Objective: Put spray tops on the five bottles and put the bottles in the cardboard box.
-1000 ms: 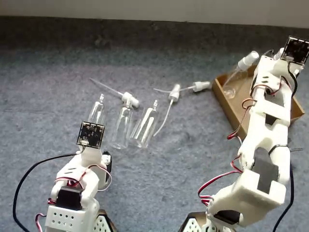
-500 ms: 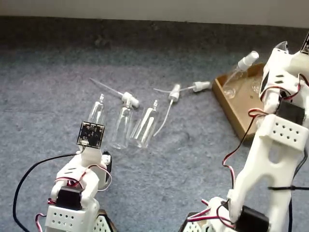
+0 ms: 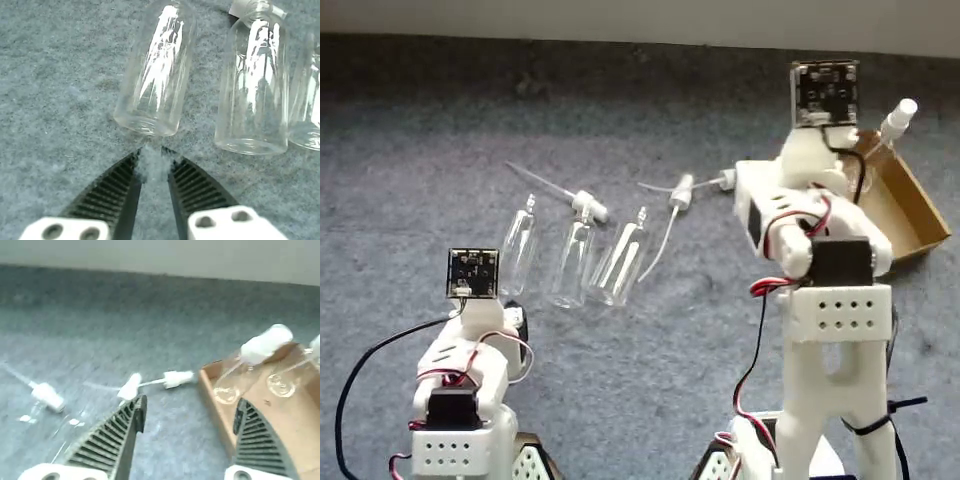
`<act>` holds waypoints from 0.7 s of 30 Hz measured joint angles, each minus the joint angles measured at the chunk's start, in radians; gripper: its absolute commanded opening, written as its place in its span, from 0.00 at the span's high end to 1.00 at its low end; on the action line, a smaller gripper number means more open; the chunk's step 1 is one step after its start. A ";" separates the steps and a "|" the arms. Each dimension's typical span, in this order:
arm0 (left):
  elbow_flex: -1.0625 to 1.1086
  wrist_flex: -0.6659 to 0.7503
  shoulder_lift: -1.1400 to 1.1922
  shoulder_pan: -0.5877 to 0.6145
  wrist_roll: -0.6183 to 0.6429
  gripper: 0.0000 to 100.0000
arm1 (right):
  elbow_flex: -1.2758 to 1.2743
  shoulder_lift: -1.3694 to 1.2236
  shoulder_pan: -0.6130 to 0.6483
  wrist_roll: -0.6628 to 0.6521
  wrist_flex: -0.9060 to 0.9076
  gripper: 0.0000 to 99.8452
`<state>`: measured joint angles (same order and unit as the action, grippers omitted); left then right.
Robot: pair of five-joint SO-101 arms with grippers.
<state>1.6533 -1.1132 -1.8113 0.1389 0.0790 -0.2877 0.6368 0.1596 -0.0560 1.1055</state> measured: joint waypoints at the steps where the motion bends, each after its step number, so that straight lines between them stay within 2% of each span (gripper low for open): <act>1: 0.000 0.000 0.000 0.003 0.000 0.99 | 0.000 0.000 0.043 0.025 0.014 0.75; 10: 0.000 0.002 0.000 0.006 0.000 0.99 | 0.000 -0.063 0.278 0.206 0.026 0.75; 21: 0.000 0.002 0.000 0.006 0.000 0.99 | 0.137 -0.540 0.361 0.436 0.026 0.75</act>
<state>1.6533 -1.1116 -1.8113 0.1450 0.0790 -0.1511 0.0967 0.5201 0.3798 1.1316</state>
